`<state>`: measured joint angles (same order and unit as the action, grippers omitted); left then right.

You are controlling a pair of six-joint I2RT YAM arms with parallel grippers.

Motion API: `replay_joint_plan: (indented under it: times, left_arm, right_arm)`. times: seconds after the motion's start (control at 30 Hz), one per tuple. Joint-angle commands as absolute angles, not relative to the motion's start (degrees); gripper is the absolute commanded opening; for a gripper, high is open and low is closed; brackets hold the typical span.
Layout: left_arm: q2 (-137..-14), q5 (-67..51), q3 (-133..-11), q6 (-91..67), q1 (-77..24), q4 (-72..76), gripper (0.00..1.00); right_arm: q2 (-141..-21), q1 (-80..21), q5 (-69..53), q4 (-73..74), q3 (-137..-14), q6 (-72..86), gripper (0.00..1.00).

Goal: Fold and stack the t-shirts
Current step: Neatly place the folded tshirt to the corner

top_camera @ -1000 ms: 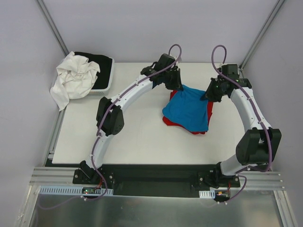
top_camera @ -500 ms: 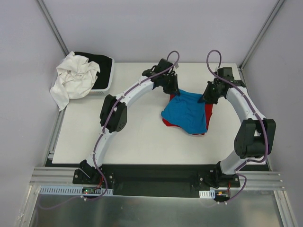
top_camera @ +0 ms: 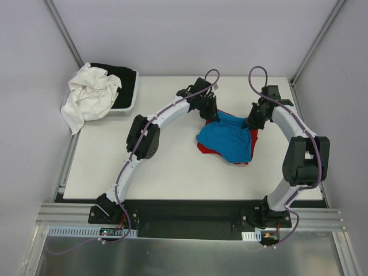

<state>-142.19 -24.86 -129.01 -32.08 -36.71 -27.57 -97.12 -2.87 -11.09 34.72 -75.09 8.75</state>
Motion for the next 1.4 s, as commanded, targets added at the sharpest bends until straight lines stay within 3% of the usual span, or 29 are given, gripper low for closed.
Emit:
replay_joint_plan:
  times: [0.0, 0.23, 0.37, 0.47, 0.5, 0.57, 0.6, 0.67, 0.7, 0.8, 1.07, 1.13, 1.17, 1.23, 1.27, 1.33, 1.37]
  left_arm:
    - [-143.9, -21.4, -130.8, -30.9, -35.0, -29.6, 0.0]
    - [-144.9, -21.2, -131.6, -30.9, -33.6, -29.4, 0.04]
    - [-146.0, -21.0, -132.9, -30.9, -33.0, -29.4, 0.15]
    - [-146.7, -20.8, -133.5, -30.9, -32.8, -29.4, 0.5]
    - [-146.7, -20.7, -133.5, -30.9, -32.7, -29.4, 0.73]
    - [-146.8, -20.1, -133.6, -30.8, -32.7, -29.5, 0.87]
    - [-146.8, -19.9, -133.5, -30.5, -32.7, -29.5, 0.94]
    - [-146.6, -20.0, -133.2, -30.5, -32.7, -29.5, 0.97]
    - [-146.2, -19.9, -133.1, -30.3, -32.6, -29.4, 0.97]
    - [-144.3, -20.0, -131.4, -30.0, -32.6, -29.4, 0.96]
    - [-134.5, -19.1, -121.1, -29.1, -33.0, -29.4, 0.95]
    - [-129.6, -17.4, -116.9, -28.8, -33.8, -29.3, 0.94]
    - [-127.6, -17.0, -115.6, -28.8, -34.1, -29.4, 0.94]
    - [-122.0, -16.1, -111.6, -28.8, -34.7, -29.4, 0.94]
    - [-120.2, -15.6, -110.1, -28.8, -35.3, -29.4, 0.94]
    - [-114.3, -15.1, -105.8, -29.1, -36.0, -29.3, 0.94]
    - [-112.3, -15.1, -104.3, -29.4, -36.6, -29.4, 0.94]
  right_arm:
    - [-99.3, -0.8, -3.1, 35.5, -75.3, 9.8, 0.01]
    - [-103.8, 1.2, -3.3, 34.3, -78.0, 9.6, 0.01]
    - [-105.4, 1.8, -2.8, 33.8, -79.4, 9.4, 0.01]
    - [-106.2, 2.3, -1.6, 33.5, -79.8, 9.4, 0.01]
    - [-106.3, 2.4, -0.7, 33.5, -80.2, 9.1, 0.02]
    - [-106.9, 2.9, -0.4, 33.7, -80.6, 8.9, 0.07]
    - [-107.3, 3.0, -0.4, 33.7, -80.9, 8.8, 0.13]
    - [-107.8, 3.3, -0.4, 33.7, -81.5, 8.6, 0.31]
    - [-108.4, 3.3, -0.5, 33.7, -81.6, 8.6, 0.61]
    - [-108.0, 3.3, -0.4, 34.0, -82.1, 8.9, 0.96]
    - [-97.5, 3.1, 2.2, 37.3, -83.3, 9.9, 1.0]
    - [-94.9, 2.0, 0.4, 38.6, -83.0, 10.7, 0.9]
    - [-93.0, 1.5, -2.3, 38.9, -82.1, 11.5, 0.76]
    - [-91.4, 0.1, -2.9, 40.3, -80.6, 12.0, 0.58]
    - [-89.5, -1.2, -2.6, 40.8, -78.8, 12.4, 0.39]
    - [-87.4, -2.8, -3.2, 41.4, -76.7, 12.7, 0.24]
    - [-86.3, -3.2, -4.8, 41.6, -75.5, 12.8, 0.11]
